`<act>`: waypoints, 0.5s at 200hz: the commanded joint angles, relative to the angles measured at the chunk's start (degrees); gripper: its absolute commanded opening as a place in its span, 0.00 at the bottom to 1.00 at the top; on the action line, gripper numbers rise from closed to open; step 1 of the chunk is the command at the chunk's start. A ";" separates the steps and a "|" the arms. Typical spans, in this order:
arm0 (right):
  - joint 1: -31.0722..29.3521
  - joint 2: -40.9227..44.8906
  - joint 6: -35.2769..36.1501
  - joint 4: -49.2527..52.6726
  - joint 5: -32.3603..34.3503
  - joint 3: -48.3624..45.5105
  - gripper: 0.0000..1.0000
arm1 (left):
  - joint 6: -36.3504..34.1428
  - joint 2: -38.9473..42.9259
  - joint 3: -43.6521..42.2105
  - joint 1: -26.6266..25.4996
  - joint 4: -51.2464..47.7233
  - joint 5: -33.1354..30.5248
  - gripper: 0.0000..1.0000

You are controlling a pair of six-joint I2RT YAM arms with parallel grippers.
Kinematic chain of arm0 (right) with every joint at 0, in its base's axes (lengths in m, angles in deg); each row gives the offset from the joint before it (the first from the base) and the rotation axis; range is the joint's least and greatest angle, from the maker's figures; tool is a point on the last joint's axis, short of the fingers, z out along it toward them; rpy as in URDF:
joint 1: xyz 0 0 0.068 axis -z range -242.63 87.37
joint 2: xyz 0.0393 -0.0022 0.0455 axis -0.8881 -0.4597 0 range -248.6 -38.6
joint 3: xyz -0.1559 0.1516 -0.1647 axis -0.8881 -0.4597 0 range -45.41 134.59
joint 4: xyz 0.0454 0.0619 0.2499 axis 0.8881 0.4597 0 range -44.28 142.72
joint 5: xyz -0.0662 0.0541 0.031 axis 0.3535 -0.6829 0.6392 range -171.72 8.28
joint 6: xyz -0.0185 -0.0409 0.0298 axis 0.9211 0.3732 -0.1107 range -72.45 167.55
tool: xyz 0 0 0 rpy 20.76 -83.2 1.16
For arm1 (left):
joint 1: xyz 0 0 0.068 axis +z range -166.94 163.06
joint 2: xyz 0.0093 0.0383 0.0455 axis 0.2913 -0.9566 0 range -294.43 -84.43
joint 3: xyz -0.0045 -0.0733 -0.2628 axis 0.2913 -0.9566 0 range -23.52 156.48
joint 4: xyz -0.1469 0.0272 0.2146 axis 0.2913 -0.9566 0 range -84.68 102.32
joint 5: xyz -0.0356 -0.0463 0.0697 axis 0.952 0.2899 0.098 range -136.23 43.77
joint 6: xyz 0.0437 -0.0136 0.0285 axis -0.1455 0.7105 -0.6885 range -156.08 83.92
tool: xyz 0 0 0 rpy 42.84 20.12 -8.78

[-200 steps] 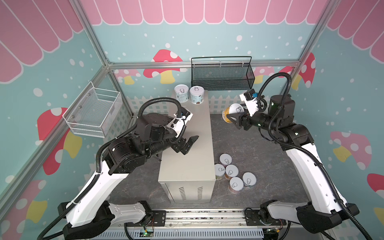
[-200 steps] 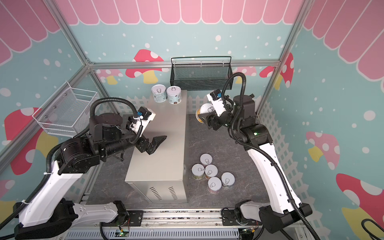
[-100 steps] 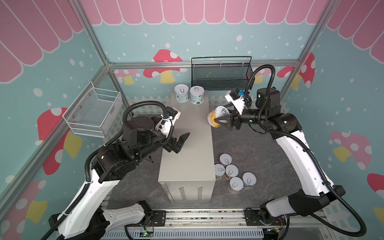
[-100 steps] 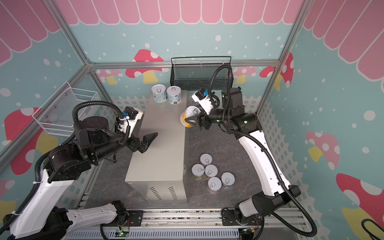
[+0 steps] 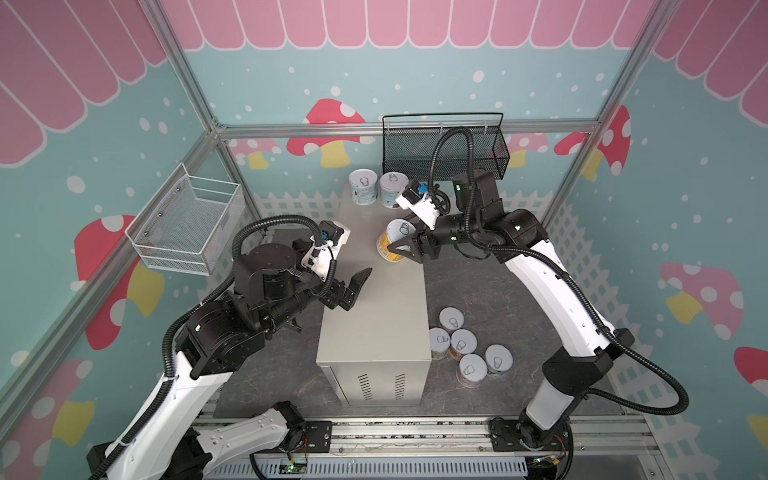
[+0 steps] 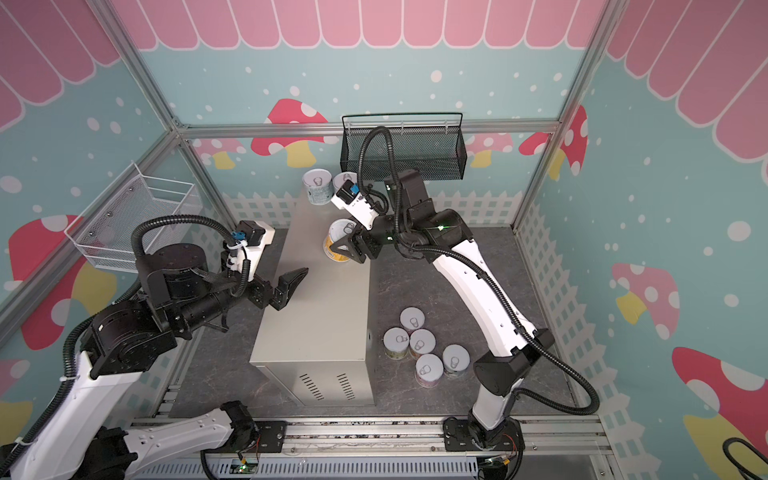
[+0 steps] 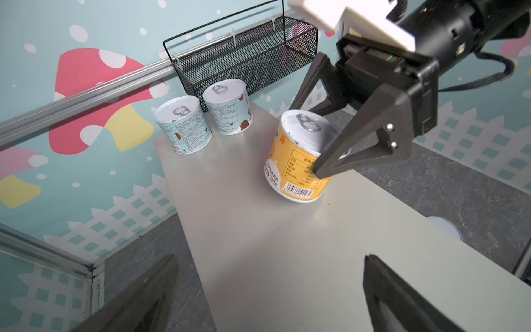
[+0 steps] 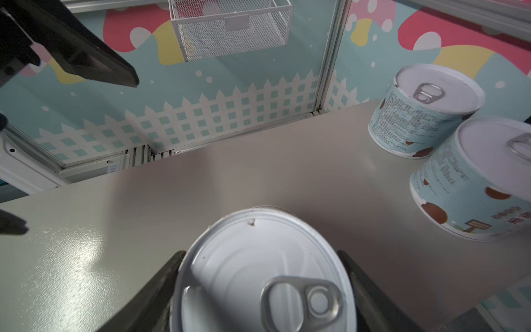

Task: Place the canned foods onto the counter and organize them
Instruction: 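Set the yellow can on the cabinet top near the left gripper and release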

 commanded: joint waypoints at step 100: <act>-4.27 -7.14 -1.57 -4.21 3.06 11.92 0.83 | 1.13 -0.69 -2.52 1.59 3.03 3.75 0.99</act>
